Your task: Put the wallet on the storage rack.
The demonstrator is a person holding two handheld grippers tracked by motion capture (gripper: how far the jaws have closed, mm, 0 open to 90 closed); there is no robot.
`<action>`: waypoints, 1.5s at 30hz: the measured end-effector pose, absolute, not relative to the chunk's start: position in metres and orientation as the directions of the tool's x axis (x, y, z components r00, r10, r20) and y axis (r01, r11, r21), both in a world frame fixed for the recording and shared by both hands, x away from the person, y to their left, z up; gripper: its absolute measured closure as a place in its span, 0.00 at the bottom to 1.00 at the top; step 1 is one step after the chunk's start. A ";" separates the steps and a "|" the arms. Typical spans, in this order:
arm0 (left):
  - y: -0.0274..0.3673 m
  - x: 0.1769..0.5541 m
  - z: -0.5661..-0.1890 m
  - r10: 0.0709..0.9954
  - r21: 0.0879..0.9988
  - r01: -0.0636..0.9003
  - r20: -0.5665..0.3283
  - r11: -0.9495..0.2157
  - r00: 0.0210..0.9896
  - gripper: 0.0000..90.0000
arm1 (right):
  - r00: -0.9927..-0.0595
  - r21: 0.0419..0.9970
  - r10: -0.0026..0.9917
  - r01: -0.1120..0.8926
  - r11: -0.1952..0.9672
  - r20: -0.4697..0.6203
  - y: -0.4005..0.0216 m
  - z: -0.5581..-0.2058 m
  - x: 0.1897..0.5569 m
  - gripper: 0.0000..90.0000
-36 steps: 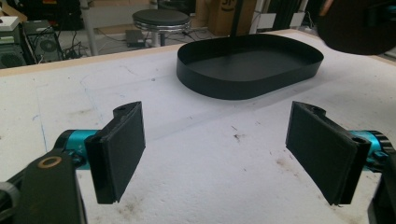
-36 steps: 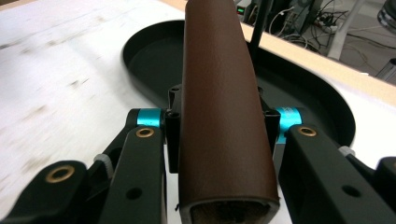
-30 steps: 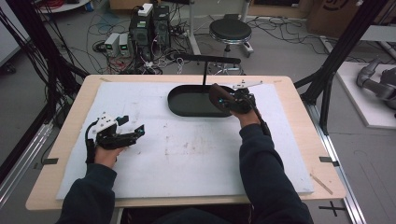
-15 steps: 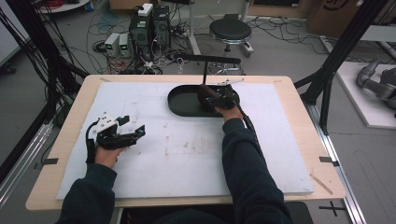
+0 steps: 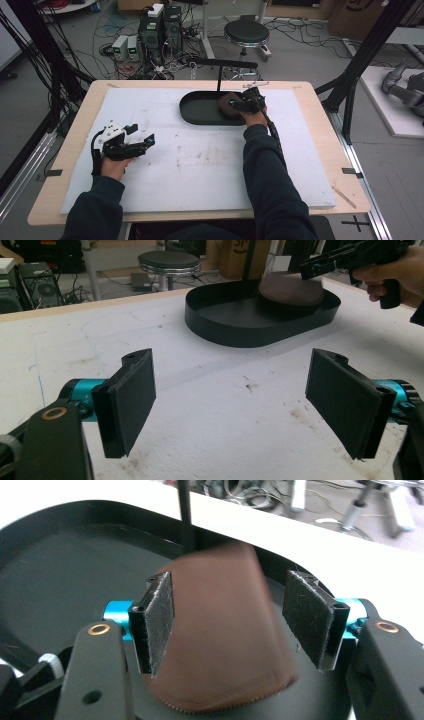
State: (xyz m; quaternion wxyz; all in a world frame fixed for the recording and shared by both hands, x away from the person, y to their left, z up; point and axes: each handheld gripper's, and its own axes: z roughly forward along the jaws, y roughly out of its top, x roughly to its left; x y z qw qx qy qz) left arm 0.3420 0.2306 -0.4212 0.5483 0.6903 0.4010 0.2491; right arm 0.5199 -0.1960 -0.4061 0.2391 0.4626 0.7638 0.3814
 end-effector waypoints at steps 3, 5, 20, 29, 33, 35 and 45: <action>0.231 0.342 -0.421 0.828 0.957 0.279 -0.095 -0.076 0.553 0.22 | -0.441 0.795 0.897 0.543 0.269 -0.002 -0.204 -0.404 0.520 0.42; 0.231 0.342 -0.421 0.828 0.957 0.280 -0.098 -0.074 0.553 0.22 | -0.441 0.793 0.898 0.549 0.264 0.006 -0.207 -0.402 0.518 0.42; 0.239 0.344 -0.415 0.834 0.964 0.262 -0.099 -0.056 0.543 0.20 | -0.646 0.828 0.763 0.436 0.353 0.015 -0.262 -0.364 0.443 0.25; 0.237 0.347 -0.411 0.832 0.972 0.227 -0.080 -0.057 0.550 0.19 | -0.631 0.855 0.771 0.354 0.379 -0.081 -0.304 -0.383 0.375 0.23; 0.236 0.347 -0.411 0.830 0.974 0.217 -0.066 -0.067 0.554 0.19 | -0.598 0.858 0.798 0.365 0.362 -0.082 -0.318 -0.396 0.360 0.23; 0.234 0.347 -0.411 0.833 0.973 0.215 -0.055 -0.078 0.551 0.19 | -0.595 0.855 0.800 0.373 0.360 -0.077 -0.321 -0.398 0.359 0.23; 0.233 0.342 -0.409 0.824 0.975 0.202 -0.042 -0.089 0.564 0.19 | -0.585 0.867 0.805 0.347 0.358 -0.098 -0.322 -0.397 0.353 0.23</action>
